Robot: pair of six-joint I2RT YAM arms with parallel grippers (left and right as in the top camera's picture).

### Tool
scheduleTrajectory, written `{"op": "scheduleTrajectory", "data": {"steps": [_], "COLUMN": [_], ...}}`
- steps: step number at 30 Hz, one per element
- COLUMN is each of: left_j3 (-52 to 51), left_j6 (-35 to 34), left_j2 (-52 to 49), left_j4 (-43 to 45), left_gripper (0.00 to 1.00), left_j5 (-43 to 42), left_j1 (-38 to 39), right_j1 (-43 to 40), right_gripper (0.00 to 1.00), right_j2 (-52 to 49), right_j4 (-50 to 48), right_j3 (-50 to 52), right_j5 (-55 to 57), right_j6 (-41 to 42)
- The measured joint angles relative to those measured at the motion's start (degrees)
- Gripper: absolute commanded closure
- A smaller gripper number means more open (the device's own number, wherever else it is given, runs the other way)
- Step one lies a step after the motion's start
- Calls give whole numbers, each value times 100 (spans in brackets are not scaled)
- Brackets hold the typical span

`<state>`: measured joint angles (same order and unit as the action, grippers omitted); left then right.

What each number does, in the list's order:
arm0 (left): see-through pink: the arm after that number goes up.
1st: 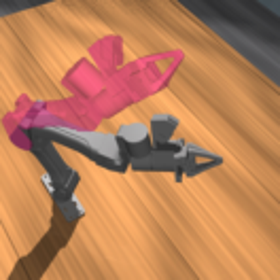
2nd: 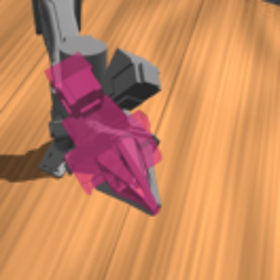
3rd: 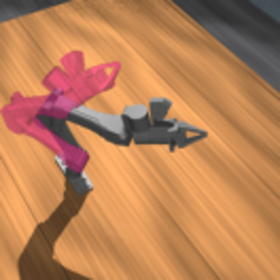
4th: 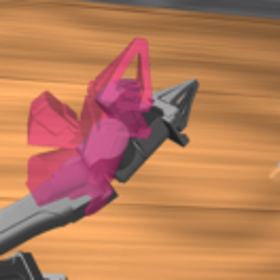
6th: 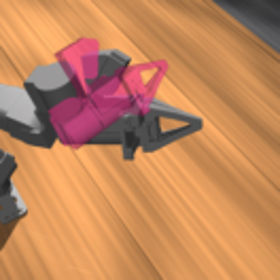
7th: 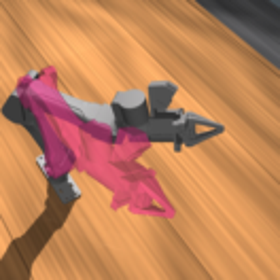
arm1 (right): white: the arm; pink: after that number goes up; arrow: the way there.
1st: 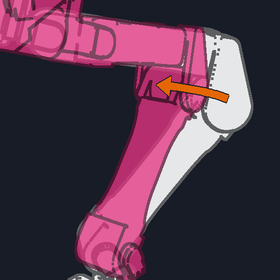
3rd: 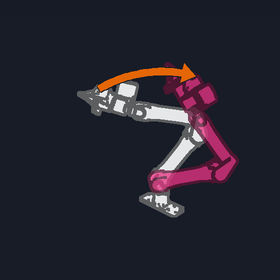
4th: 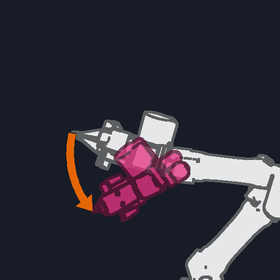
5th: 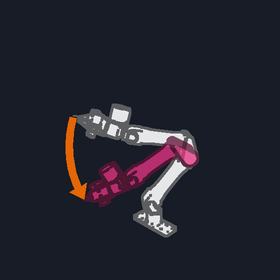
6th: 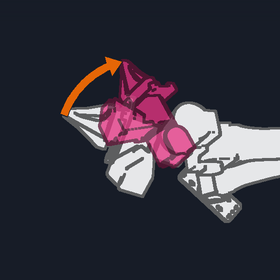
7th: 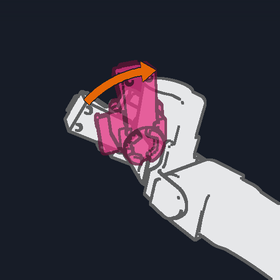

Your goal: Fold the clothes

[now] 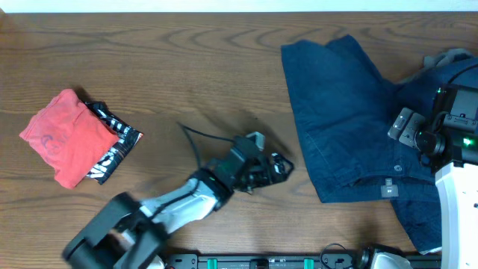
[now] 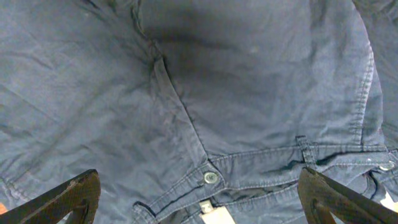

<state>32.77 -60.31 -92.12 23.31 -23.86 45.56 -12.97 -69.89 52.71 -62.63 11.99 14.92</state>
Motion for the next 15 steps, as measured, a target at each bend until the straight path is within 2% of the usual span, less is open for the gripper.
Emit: {"op": "scheduleTrajectory", "data": {"steps": [7,15], "left_j3": [72,791], "left_j6": [-1088,-1340], "left_j2": [-804,-1427], "left_j4": [1261,1311], "left_gripper": [1,1], "left_j5": [-26,-105], "left_j1": [481,750], "right_j1": [0,0], "right_gripper": [1,1], "right_j2": [0,0], "right_j4": [15,17], "right_j3": [0,0], "right_j5": [-66,-205], "right_j6": [-2,-2]}}
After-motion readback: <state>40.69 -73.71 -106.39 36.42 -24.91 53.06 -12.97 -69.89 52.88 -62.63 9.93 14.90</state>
